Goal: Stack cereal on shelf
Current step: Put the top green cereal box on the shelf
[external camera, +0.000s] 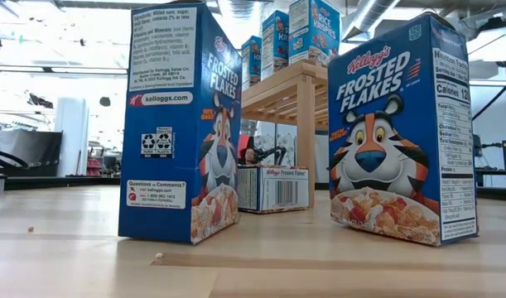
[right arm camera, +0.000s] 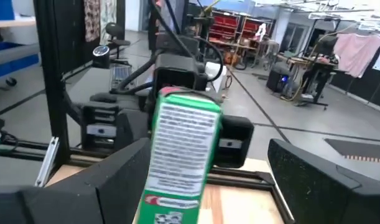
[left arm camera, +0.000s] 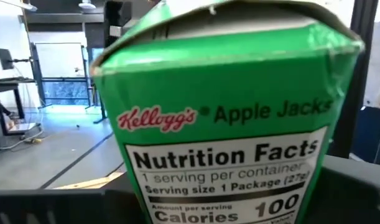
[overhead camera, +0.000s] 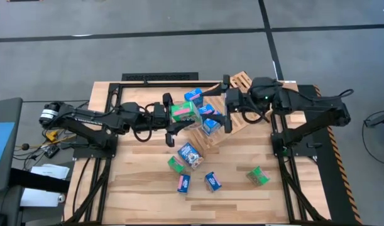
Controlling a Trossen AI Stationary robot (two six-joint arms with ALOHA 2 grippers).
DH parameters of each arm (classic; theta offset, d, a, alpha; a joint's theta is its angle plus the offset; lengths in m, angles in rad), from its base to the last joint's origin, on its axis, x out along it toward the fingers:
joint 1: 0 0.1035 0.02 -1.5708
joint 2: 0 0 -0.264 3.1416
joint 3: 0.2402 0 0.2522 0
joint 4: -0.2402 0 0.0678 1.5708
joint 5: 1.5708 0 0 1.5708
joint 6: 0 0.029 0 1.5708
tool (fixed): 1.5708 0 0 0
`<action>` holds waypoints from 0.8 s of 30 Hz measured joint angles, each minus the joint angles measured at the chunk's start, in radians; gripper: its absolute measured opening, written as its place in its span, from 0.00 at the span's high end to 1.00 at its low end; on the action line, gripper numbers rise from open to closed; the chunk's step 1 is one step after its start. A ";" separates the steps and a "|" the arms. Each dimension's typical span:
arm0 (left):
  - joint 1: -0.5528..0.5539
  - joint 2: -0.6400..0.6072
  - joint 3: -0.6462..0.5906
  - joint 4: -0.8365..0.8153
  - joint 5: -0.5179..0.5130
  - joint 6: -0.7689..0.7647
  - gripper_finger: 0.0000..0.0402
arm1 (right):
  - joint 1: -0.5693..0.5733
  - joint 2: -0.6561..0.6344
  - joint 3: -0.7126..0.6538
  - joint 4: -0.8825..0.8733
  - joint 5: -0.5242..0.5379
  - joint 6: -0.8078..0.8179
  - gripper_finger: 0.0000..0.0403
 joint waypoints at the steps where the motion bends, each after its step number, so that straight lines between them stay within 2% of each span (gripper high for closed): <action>1: 0.000 -0.001 0.000 -0.001 -0.005 0.000 0.59 | -0.004 0.005 0.000 -0.003 -0.011 0.000 0.13; 5: 0.002 -0.001 0.000 -0.002 -0.019 0.020 0.59 | -0.004 0.043 0.000 0.002 -0.096 0.035 0.13; 13: 0.009 -0.001 0.000 -0.003 -0.004 0.004 0.59 | 0.005 0.097 -0.001 0.057 -0.103 0.026 0.13; 24: 0.009 -0.002 0.000 -0.029 -0.001 -0.003 0.59 | -0.012 0.110 0.000 0.136 -0.122 0.024 0.13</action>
